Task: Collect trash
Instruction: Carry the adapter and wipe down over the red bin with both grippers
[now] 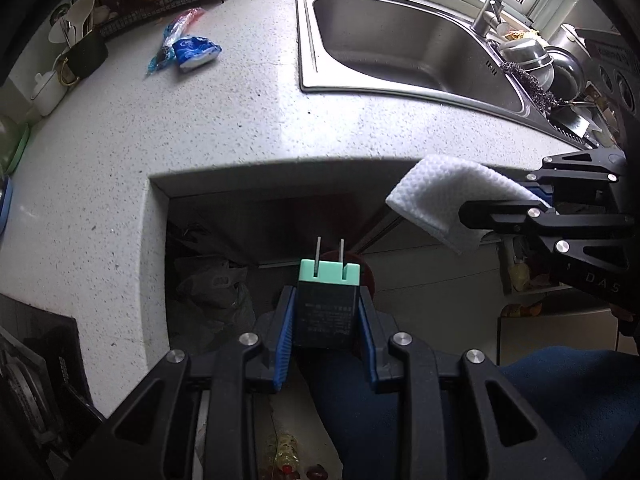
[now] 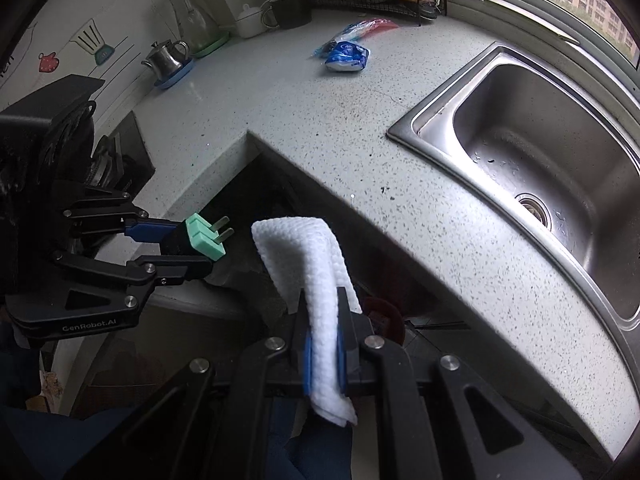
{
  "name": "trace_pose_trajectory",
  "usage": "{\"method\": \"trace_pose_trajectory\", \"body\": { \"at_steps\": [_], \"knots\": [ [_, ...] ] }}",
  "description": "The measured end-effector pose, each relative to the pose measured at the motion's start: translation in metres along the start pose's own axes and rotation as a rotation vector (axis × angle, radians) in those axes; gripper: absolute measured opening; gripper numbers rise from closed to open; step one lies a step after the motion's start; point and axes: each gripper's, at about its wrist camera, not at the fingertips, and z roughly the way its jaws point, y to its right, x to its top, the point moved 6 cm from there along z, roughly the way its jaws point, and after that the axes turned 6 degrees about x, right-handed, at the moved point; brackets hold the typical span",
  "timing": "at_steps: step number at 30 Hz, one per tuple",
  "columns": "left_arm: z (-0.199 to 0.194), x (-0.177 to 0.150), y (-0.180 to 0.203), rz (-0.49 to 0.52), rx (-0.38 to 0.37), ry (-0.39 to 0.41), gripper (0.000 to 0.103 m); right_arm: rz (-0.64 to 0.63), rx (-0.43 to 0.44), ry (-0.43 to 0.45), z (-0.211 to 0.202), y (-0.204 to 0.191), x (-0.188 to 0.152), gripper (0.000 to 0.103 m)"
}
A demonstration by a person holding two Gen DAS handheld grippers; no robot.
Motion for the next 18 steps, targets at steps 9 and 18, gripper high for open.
{"method": "trace_pose_trajectory", "body": {
  "at_steps": [9, 18],
  "knots": [
    [0.05, -0.021, 0.018, -0.008, -0.011, -0.066, 0.026, 0.029, -0.005, -0.059, 0.035, 0.009, -0.038, 0.008],
    [0.149, -0.042, 0.009, -0.02, -0.032, -0.14, 0.026, 0.084, -0.018, -0.081, 0.115, 0.041, -0.059, 0.008]
  ]
}}
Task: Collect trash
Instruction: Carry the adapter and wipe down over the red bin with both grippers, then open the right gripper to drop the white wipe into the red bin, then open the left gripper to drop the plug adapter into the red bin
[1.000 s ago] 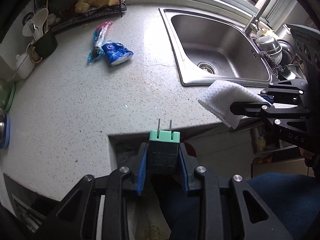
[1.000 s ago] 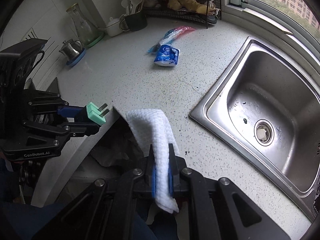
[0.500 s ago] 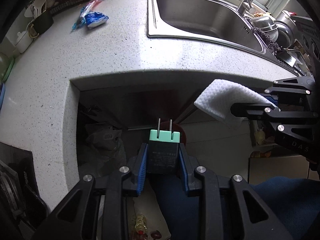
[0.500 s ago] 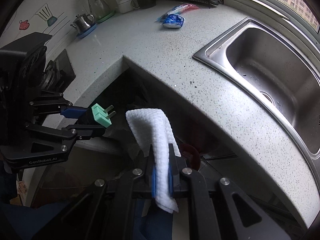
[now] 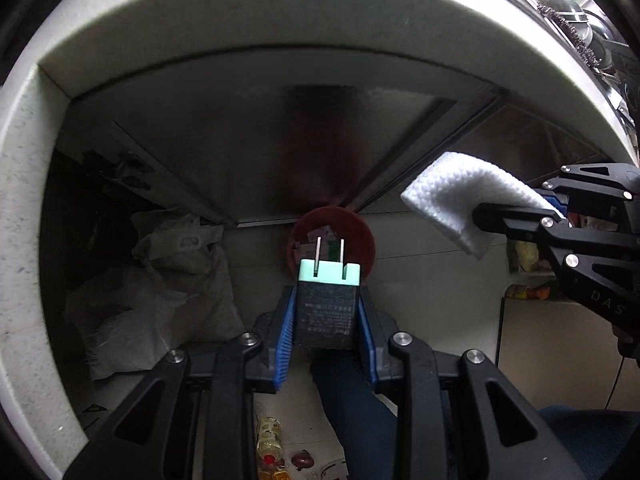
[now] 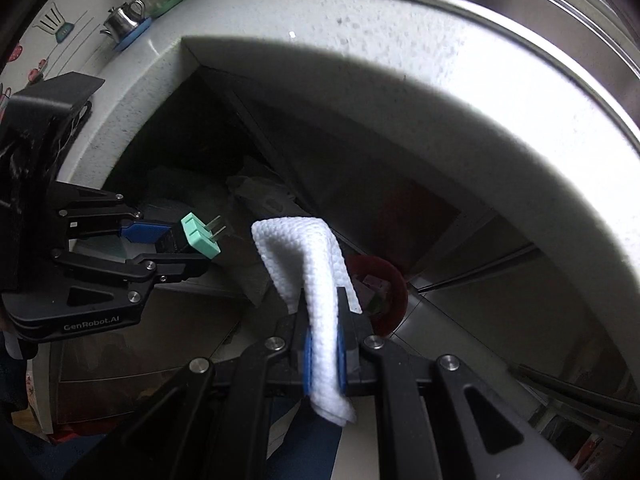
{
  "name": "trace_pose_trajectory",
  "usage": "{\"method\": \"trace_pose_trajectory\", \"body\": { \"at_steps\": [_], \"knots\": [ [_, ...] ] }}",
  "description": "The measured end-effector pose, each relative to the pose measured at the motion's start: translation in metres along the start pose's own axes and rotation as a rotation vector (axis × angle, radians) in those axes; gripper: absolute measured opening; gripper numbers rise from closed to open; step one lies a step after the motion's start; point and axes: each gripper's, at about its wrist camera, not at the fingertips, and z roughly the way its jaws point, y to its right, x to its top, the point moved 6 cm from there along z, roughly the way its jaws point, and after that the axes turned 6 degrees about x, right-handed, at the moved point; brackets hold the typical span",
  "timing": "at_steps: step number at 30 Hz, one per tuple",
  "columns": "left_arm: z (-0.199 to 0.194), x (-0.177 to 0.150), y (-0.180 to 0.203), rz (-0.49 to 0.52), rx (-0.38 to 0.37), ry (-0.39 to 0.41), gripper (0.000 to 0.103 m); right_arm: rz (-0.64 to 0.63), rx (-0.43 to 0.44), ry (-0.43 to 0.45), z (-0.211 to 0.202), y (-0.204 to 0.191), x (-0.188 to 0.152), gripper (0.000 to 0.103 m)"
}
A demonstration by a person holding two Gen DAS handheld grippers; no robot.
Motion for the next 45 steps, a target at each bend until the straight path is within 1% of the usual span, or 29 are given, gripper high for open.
{"method": "trace_pose_trajectory", "body": {
  "at_steps": [2, 5, 7, 10, 13, 15, 18, 21, 23, 24, 25, 26, 27, 28, 30, 33, 39, 42, 44, 45],
  "knots": [
    [0.023, -0.003, -0.005, 0.008, 0.002, -0.008, 0.026, 0.013, 0.006, -0.013, 0.027, 0.006, -0.002, 0.008],
    [0.063, -0.006, -0.01, 0.016, 0.032, -0.008, 0.026, 0.045, 0.023, -0.014, 0.065, 0.016, -0.007, 0.008],
    [0.091, -0.009, -0.01, 0.006, 0.041, -0.021, 0.026, 0.04, 0.005, -0.025, 0.092, 0.023, -0.011, 0.008],
    [0.125, -0.012, -0.006, 0.024, 0.059, -0.034, 0.026, 0.026, -0.014, -0.042, 0.128, 0.032, -0.017, 0.008],
    [0.149, -0.016, -0.006, 0.023, 0.046, -0.044, 0.026, 0.035, -0.017, -0.064, 0.159, 0.043, -0.02, 0.008],
    [0.162, -0.018, -0.008, 0.007, 0.044, -0.059, 0.026, 0.038, -0.018, -0.079, 0.18, 0.043, -0.021, 0.008],
    [0.179, -0.022, -0.014, -0.012, 0.057, -0.079, 0.026, 0.026, -0.036, -0.079, 0.196, 0.052, -0.028, 0.008],
    [0.191, -0.026, -0.017, -0.032, 0.046, -0.095, 0.026, 0.017, -0.057, -0.085, 0.213, 0.056, -0.035, 0.009],
    [0.195, -0.029, -0.018, -0.024, 0.056, -0.106, 0.026, 0.027, -0.045, -0.096, 0.224, 0.061, -0.041, 0.019],
    [0.198, -0.031, -0.019, -0.019, 0.059, -0.109, 0.026, 0.028, -0.038, -0.097, 0.227, 0.061, -0.041, 0.032],
    [0.199, -0.031, -0.019, -0.017, 0.06, -0.109, 0.026, 0.024, -0.033, -0.096, 0.229, 0.06, -0.042, 0.049],
    [0.2, -0.032, -0.02, -0.014, 0.062, -0.109, 0.026, 0.021, -0.035, -0.089, 0.23, 0.064, -0.044, 0.058],
    [0.202, -0.033, -0.021, -0.012, 0.065, -0.11, 0.026, 0.019, -0.042, -0.081, 0.228, 0.065, -0.045, 0.074],
    [0.202, -0.033, -0.021, -0.012, 0.067, -0.112, 0.026, 0.019, -0.052, -0.071, 0.228, 0.065, -0.045, 0.079],
    [0.206, -0.035, -0.022, -0.014, 0.063, -0.112, 0.026, 0.023, -0.049, -0.064, 0.229, 0.066, -0.047, 0.08],
    [0.205, -0.034, -0.021, -0.005, 0.062, -0.11, 0.026, 0.035, -0.054, -0.051, 0.228, 0.069, -0.049, 0.086],
    [0.201, -0.024, -0.012, 0.004, 0.033, -0.091, 0.026, 0.079, -0.047, -0.038, 0.216, 0.074, -0.05, 0.087],
    [0.204, -0.018, -0.005, 0.016, 0.022, -0.089, 0.026, 0.108, -0.052, -0.018, 0.208, 0.079, -0.051, 0.09],
    [0.207, -0.015, 0.001, 0.025, 0.016, -0.088, 0.026, 0.13, -0.064, 0.012, 0.199, 0.084, -0.053, 0.091],
    [0.207, -0.013, 0.004, 0.024, 0.012, -0.087, 0.026, 0.14, -0.066, 0.018, 0.196, 0.086, -0.055, 0.093]
  ]
}}
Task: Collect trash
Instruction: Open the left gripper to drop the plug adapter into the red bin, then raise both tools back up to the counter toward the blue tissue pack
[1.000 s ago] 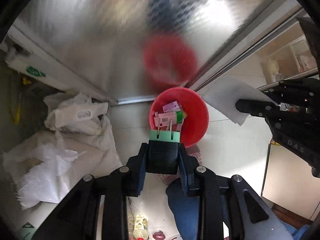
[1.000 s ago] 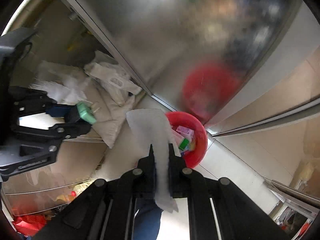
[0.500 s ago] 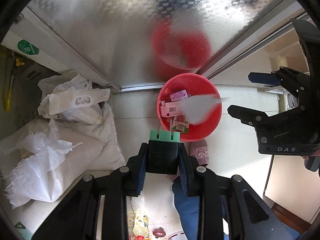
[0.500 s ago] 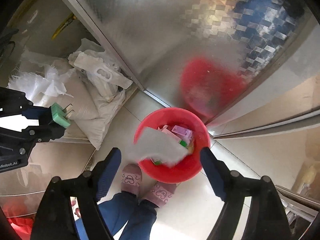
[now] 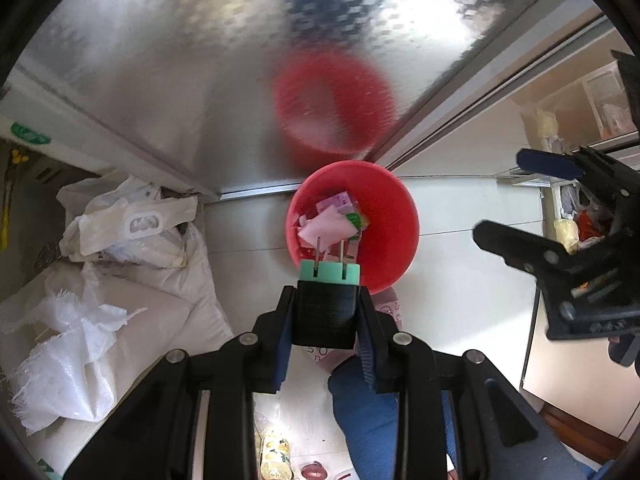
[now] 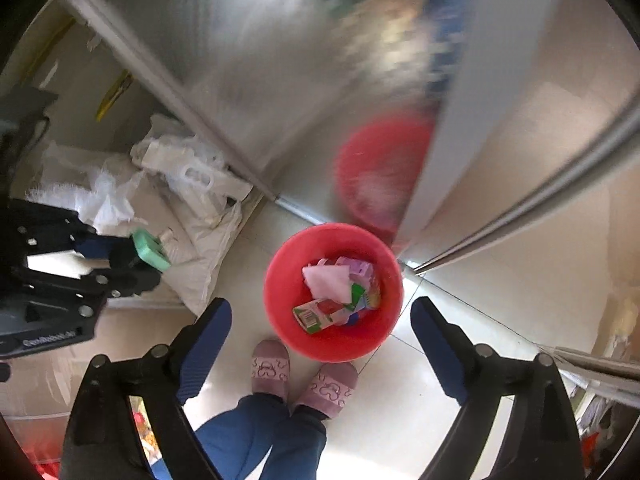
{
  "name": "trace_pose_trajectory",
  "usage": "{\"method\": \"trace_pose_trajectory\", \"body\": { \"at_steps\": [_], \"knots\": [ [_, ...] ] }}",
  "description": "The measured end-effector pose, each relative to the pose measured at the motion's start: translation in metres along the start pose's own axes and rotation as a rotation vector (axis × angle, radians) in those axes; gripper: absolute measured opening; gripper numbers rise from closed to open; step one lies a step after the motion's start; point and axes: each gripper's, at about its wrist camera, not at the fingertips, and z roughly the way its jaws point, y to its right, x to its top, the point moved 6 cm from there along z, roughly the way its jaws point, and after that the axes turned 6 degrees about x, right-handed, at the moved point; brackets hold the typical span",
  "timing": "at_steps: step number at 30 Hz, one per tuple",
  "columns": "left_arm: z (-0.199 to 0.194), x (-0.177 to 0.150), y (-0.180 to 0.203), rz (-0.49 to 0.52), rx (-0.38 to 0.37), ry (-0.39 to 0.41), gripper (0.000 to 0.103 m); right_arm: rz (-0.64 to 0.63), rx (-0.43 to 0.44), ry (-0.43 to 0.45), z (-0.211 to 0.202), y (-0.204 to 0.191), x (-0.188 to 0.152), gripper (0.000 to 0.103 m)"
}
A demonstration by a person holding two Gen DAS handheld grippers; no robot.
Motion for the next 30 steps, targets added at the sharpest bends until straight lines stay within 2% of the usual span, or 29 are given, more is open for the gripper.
{"method": "trace_pose_trajectory", "body": {
  "at_steps": [4, 10, 22, 28, 30],
  "knots": [
    [0.007, 0.007, 0.015, 0.014, -0.019, -0.007, 0.026, 0.023, -0.015, -0.006, -0.004, 0.009, -0.009, 0.096],
    [0.014, 0.015, 0.033, 0.048, -0.003, -0.008, 0.026, 0.064, -0.038, 0.005, -0.007, 0.018, -0.022, 0.097],
    [0.01, 0.032, 0.045, 0.071, -0.011, 0.022, 0.029, 0.113, -0.031, 0.008, -0.014, 0.03, -0.029, 0.097],
    [0.005, 0.029, 0.043, 0.047, -0.026, 0.03, 0.048, 0.128, -0.024, 0.012, -0.017, 0.029, -0.029, 0.097],
    [0.004, 0.027, 0.039, 0.034, -0.041, 0.027, 0.061, 0.126, -0.024, 0.017, -0.019, 0.028, -0.028, 0.097]
  ]
}}
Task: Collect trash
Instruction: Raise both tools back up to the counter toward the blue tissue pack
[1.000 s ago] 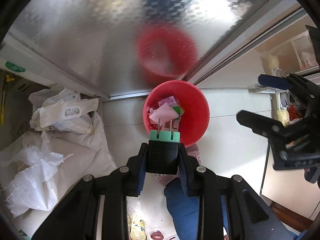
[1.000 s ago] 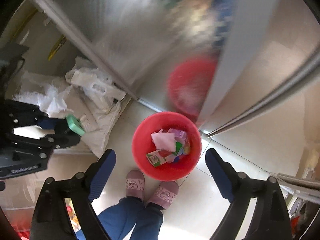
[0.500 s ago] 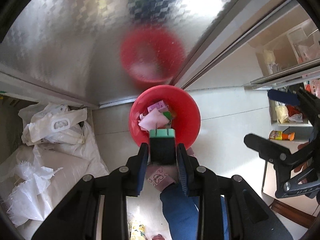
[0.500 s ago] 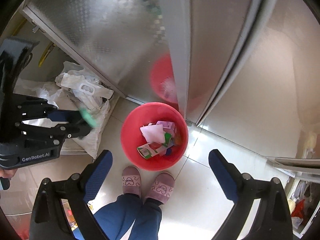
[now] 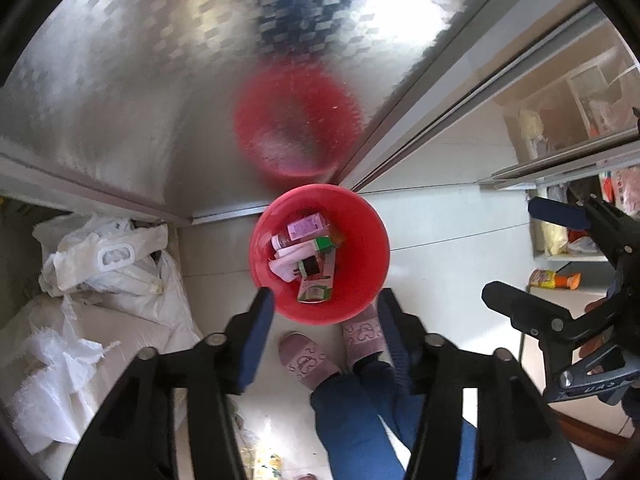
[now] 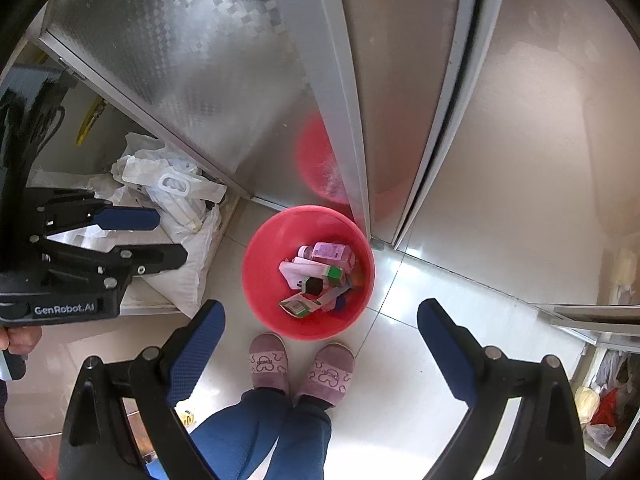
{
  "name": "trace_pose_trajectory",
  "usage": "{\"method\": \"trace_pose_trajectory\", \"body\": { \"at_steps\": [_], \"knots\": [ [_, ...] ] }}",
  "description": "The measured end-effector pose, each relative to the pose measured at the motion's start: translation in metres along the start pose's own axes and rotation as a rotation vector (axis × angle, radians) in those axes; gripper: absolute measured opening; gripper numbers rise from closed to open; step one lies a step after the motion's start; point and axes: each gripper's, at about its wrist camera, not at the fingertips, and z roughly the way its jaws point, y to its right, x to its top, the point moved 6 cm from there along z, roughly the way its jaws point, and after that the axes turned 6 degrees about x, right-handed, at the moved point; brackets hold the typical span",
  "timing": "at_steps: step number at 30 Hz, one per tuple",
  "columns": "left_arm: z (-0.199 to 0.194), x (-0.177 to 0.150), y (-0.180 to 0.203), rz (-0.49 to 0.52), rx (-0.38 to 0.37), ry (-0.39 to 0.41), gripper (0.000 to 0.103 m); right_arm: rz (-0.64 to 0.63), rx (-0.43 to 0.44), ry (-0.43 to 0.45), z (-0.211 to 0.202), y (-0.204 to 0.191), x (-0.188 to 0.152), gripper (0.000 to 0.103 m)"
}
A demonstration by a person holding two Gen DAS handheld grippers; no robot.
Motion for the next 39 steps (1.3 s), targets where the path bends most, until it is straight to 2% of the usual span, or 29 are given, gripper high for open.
{"method": "trace_pose_trajectory", "body": {
  "at_steps": [1, 3, 10, 12, 14, 17, 25, 28, 35, 39],
  "knots": [
    [-0.002, -0.001, -0.001, -0.001, -0.004, -0.002, 0.065, -0.001, 0.001, 0.0, 0.0, 0.0, 0.0, 0.097],
    [-0.006, -0.004, -0.003, 0.004, -0.006, 0.003, 0.082, -0.005, 0.005, -0.002, -0.001, -0.002, 0.0, 0.097],
    [-0.038, -0.011, -0.007, -0.024, -0.016, 0.048, 0.089, -0.041, 0.016, 0.001, -0.018, -0.018, 0.005, 0.097],
    [-0.053, -0.013, -0.009, -0.036, -0.002, 0.069, 0.102, -0.046, 0.019, -0.004, -0.027, -0.023, 0.007, 0.097],
    [-0.076, -0.014, -0.011, -0.041, 0.018, 0.112, 0.103, -0.055, 0.023, -0.006, -0.04, -0.028, 0.009, 0.097],
    [-0.105, -0.016, -0.015, -0.045, 0.039, 0.134, 0.103, -0.075, 0.01, 0.0, -0.061, -0.037, 0.013, 0.097],
    [-0.194, -0.026, -0.028, -0.1, 0.068, 0.164, 0.103, -0.104, -0.004, 0.028, -0.138, -0.072, 0.024, 0.101],
    [-0.231, -0.031, -0.028, -0.121, 0.103, 0.17, 0.103, -0.112, 0.002, 0.036, -0.17, -0.087, 0.031, 0.102],
    [-0.308, -0.037, -0.03, -0.182, 0.153, 0.233, 0.103, -0.173, 0.032, 0.106, -0.238, -0.113, 0.056, 0.102],
    [-0.343, -0.032, -0.03, -0.176, 0.172, 0.268, 0.103, -0.228, 0.033, 0.155, -0.268, -0.124, 0.072, 0.102]
  ]
}}
